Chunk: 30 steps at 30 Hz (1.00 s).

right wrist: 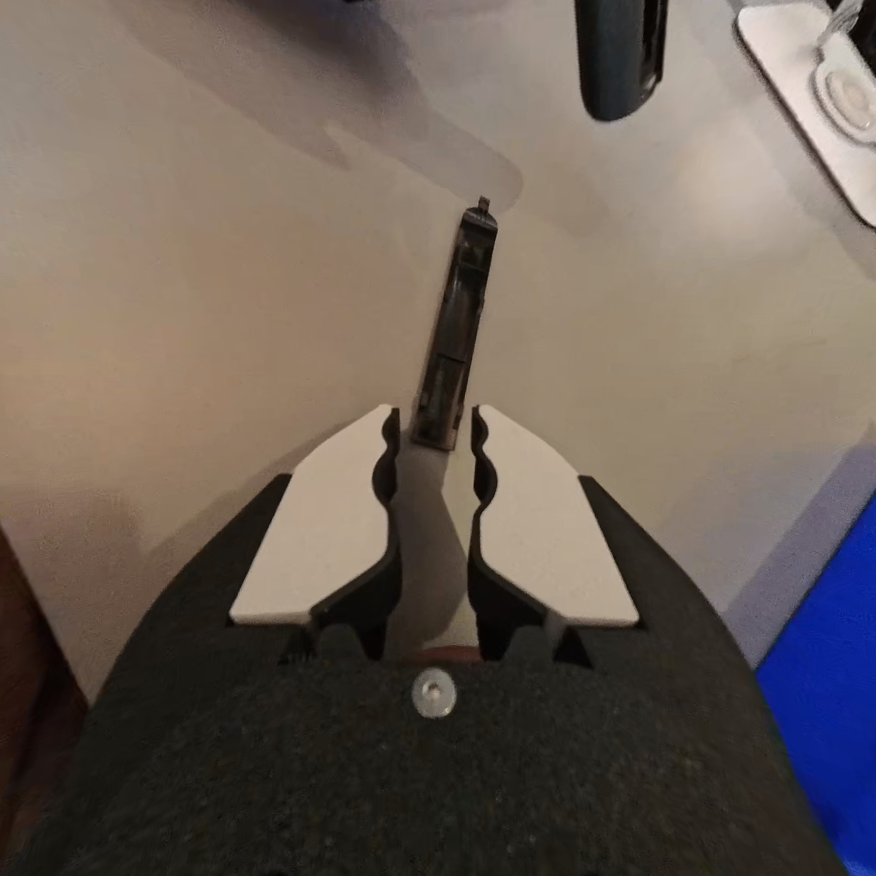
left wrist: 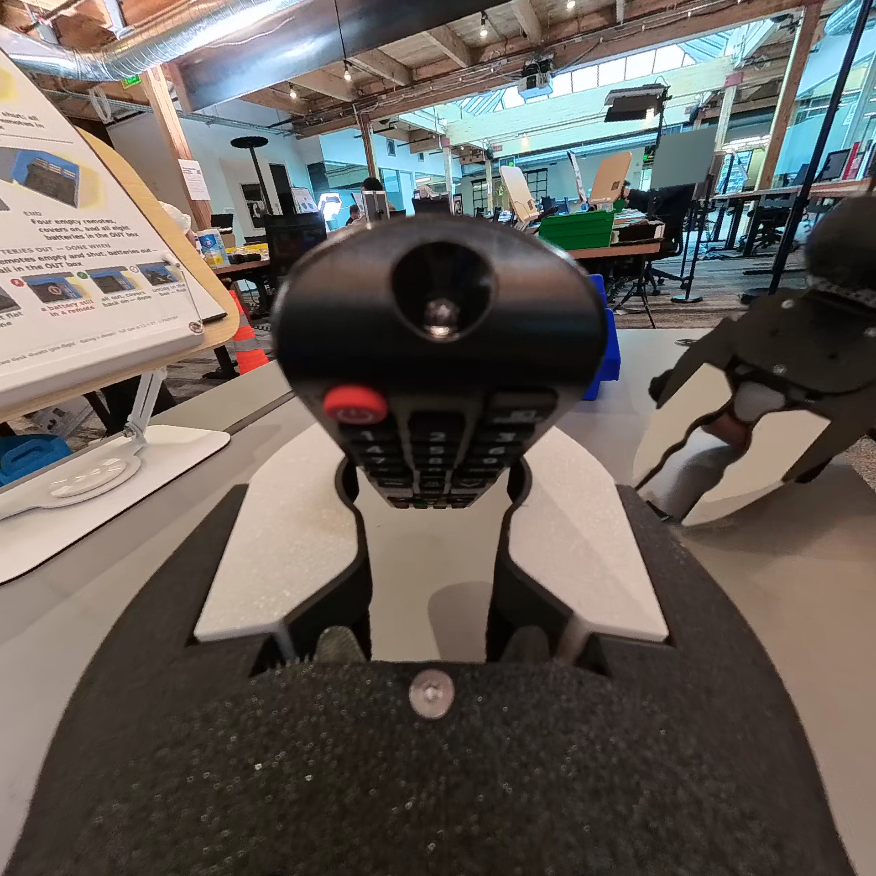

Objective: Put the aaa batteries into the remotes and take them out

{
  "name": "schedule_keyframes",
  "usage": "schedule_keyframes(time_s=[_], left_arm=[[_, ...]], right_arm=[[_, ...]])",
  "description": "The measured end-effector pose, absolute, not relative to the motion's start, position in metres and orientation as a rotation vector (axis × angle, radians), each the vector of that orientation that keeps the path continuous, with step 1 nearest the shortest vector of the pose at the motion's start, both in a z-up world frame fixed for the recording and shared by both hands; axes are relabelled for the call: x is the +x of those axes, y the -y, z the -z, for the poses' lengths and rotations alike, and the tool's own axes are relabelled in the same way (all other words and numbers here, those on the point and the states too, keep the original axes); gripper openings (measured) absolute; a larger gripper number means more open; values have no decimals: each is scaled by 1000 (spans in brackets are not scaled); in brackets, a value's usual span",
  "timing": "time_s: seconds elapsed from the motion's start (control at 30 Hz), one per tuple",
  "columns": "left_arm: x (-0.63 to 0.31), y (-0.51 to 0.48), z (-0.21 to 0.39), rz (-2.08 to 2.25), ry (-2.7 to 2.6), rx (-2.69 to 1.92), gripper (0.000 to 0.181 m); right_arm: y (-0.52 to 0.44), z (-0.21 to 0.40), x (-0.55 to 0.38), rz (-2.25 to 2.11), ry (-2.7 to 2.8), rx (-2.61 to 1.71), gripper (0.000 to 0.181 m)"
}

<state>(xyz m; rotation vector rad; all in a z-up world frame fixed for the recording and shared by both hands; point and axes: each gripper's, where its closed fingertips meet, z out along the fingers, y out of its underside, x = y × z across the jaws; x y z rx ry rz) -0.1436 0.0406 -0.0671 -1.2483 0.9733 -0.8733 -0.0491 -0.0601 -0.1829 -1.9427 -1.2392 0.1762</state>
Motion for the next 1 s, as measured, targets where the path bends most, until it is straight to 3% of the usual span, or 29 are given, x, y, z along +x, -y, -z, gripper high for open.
schedule_keyframes(time_s=[0.13,0.23,0.43,0.77,1.0], left_arm=[[-143,-40,68,874,-978,-1251,61],[-142,-39,68,873,-981,-1247,61],[-144,-40,66,873,-974,-1245,61],[-151,-37,53,1008,-935,-1210,61],[-149,-6,34,1270,-969,-1078,61]], right_arm=[[60,191,-55,-242,1255,-1994,28],[54,195,-52,-205,1237,-2031,2],[48,195,-48,-156,1194,-2096,1],[57,110,-41,-1339,542,-2057,1],[61,45,-50,-1839,569,-1758,1]])
